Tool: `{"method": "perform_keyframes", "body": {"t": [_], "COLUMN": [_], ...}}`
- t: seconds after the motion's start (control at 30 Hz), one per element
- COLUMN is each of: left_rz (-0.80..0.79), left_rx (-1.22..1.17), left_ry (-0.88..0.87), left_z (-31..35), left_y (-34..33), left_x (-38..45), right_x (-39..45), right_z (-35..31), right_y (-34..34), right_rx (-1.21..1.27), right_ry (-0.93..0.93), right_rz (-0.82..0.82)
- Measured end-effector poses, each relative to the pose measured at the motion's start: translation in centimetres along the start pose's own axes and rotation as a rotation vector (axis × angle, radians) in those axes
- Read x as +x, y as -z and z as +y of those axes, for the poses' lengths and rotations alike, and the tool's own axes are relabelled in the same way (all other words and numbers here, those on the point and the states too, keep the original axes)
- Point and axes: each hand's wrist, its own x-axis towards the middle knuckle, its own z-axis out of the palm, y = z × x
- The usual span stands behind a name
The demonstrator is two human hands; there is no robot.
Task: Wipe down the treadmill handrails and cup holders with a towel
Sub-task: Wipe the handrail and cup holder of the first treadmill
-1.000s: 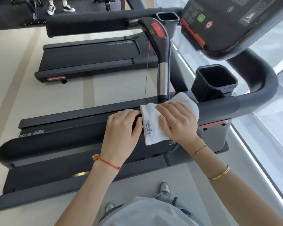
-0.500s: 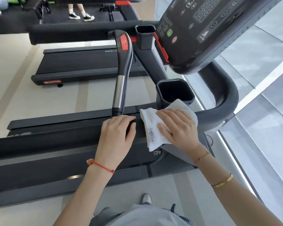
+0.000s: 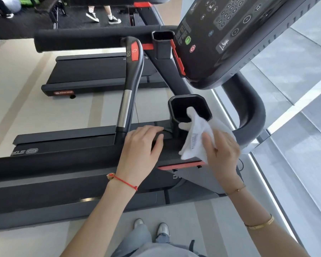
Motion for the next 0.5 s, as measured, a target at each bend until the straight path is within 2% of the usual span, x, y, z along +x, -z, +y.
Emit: {"method": "perform_keyframes", "body": {"t": [0.1, 0.13, 0.2, 0.23, 0.3, 0.4, 0.5], "left_rz": [0.001, 0.001, 0.000, -0.004, -0.022, -0.072, -0.139], "left_rx": [0.010, 0.012, 0.011, 0.010, 0.005, -0.012, -0.025], "left_ry": [-0.003, -0.002, 0.001, 0.001, 0.002, 0.015, 0.041], "left_z": [-0.6, -0.7, -1.0, -1.0, -1.1, -1.0, -0.9], "left_y": [-0.1, -0.1, -0.3, -0.4, -0.7, -1.3, -2.0], "left_x": [1.5, 2.0, 3.2, 3.9, 5.1, 6.6, 7.6], "right_x": [2.9, 4.2, 6.5, 7.4, 8.4, 8.5, 8.4], "right_z": [0.3, 0.5, 1.1, 1.5, 2.4, 2.9, 2.7], "right_y": [1.0, 1.3, 1.5, 1.3, 0.3, -1.3, -2.0], "right_rx": [0.004, 0.041, 0.034, -0.001, -0.081, -0.127, -0.102], "right_ry": [-0.452, -0.551, -0.567, -0.549, -0.548, -0.505, -0.420], "right_rz": [0.093, 0.129, 0.195, 0.170, -0.041, -0.526, -0.782]}}
